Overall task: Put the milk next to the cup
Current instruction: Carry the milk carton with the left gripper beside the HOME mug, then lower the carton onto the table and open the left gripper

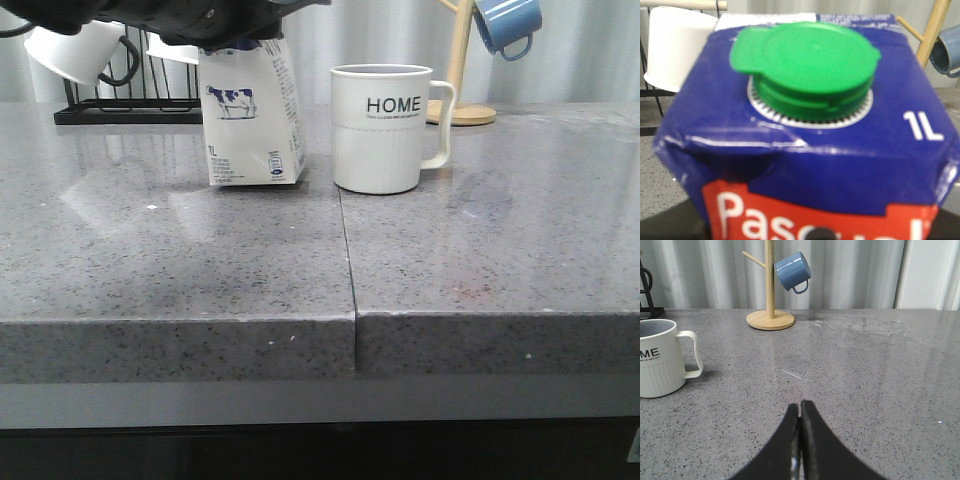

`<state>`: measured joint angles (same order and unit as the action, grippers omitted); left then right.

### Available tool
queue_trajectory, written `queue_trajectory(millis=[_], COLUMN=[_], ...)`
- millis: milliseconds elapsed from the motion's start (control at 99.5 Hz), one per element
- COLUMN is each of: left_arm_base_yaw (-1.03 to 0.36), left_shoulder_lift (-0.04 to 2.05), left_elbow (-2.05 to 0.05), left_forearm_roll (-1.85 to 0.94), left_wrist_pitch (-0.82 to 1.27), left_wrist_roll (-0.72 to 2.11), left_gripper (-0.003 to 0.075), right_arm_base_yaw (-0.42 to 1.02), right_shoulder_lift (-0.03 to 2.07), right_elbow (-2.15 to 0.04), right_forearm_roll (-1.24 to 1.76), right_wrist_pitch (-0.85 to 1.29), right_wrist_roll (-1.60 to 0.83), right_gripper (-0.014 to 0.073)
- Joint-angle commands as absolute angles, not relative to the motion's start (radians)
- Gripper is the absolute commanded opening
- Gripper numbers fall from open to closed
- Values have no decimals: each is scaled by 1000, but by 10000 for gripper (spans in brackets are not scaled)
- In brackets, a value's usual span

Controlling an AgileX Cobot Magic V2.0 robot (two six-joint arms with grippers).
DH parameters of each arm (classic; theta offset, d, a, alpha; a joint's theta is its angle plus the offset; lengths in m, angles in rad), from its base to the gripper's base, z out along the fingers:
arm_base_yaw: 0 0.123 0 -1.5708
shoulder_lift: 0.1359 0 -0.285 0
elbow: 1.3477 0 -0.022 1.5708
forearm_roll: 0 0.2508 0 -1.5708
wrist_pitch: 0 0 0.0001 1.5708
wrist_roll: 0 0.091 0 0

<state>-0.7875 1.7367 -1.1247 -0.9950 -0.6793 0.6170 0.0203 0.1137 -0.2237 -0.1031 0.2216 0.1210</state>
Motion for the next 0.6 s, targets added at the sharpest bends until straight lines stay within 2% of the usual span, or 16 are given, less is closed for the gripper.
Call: queue_trajectory(millis=[0,141,241,593], left_arm_base_yaw=[-799,-799,-799,-814], left_shoulder_lift=[1678,1678,1676,1585], left_elbow=[-1176,-1176,-1172,-1068], left_forearm_roll=[-927,-931,-948,-952], left_wrist_pitch=[-808,-759,-735,-662], left_wrist_roll=[643,650,652,654], left_gripper=[393,594,671,680], right_arm_base_yaw=[15,15,15,15], right_shoulder_lift=[122,122,122,122], right_elbow=[-248,-248,-248,-248], right_forearm_roll=[-112,-112,-112,-112], right_wrist_pitch=[140,140,140,140], right_wrist_roll=[122,122,122,122], right_gripper=[-122,-122,-122,-122])
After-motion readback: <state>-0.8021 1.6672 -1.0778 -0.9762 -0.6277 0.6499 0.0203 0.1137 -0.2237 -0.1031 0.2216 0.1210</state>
